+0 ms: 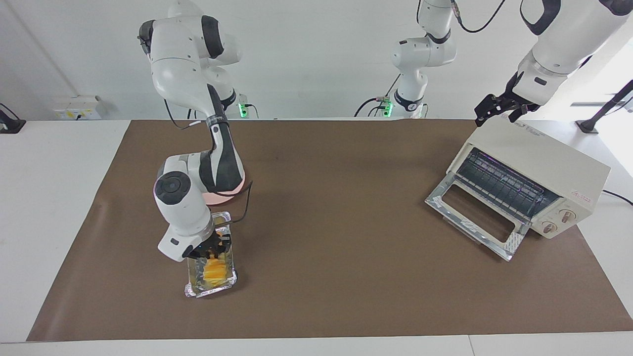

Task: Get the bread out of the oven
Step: 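Lift the bread rolls and lower them onto the pink plate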

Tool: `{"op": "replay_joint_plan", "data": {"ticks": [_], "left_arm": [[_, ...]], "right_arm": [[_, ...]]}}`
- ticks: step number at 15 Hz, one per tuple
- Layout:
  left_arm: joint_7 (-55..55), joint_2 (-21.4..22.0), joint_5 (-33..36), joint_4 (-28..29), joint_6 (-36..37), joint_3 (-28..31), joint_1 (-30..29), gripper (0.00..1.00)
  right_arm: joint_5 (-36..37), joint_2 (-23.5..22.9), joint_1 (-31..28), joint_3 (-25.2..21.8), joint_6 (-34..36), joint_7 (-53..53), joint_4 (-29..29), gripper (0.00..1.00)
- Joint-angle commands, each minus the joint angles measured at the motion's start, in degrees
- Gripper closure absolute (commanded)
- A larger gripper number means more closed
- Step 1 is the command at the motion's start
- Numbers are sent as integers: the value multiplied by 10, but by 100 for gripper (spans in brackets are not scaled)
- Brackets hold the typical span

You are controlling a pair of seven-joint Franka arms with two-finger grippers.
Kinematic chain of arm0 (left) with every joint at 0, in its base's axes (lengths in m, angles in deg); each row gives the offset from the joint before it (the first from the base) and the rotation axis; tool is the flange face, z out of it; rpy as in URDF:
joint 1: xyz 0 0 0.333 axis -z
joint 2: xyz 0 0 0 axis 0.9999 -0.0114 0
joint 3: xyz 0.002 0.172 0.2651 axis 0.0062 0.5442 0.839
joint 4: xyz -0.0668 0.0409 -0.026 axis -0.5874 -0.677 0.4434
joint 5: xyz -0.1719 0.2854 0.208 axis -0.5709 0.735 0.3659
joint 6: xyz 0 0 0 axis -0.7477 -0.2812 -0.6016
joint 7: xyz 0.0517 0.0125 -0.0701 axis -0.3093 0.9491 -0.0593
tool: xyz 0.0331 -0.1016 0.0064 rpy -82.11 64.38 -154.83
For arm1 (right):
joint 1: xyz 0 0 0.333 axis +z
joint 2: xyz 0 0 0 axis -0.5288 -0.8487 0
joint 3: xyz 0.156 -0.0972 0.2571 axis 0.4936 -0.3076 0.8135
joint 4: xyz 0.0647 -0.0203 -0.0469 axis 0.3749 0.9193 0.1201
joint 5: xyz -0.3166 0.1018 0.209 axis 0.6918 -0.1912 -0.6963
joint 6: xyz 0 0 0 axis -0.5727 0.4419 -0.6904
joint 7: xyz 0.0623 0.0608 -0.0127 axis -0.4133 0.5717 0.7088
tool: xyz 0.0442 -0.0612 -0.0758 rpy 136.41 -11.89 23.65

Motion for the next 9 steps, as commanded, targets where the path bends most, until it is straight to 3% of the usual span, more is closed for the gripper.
{"op": "replay_joint_plan", "data": {"ticks": [1, 3, 7, 9], "left_arm": [[4, 14, -9, 13, 1, 6, 3, 0], [4, 14, -9, 13, 1, 6, 3, 0], [4, 14, -9, 13, 1, 6, 3, 0], [4, 14, -9, 13, 1, 6, 3, 0]], "right_arm": [[-9, 136, 16, 5, 47, -23, 114, 100], [-26, 235, 22, 5, 10, -43, 242, 100], [-34, 414, 22, 5, -145, -39, 525, 100], [-34, 458, 21, 5, -200, -36, 613, 100]]}}
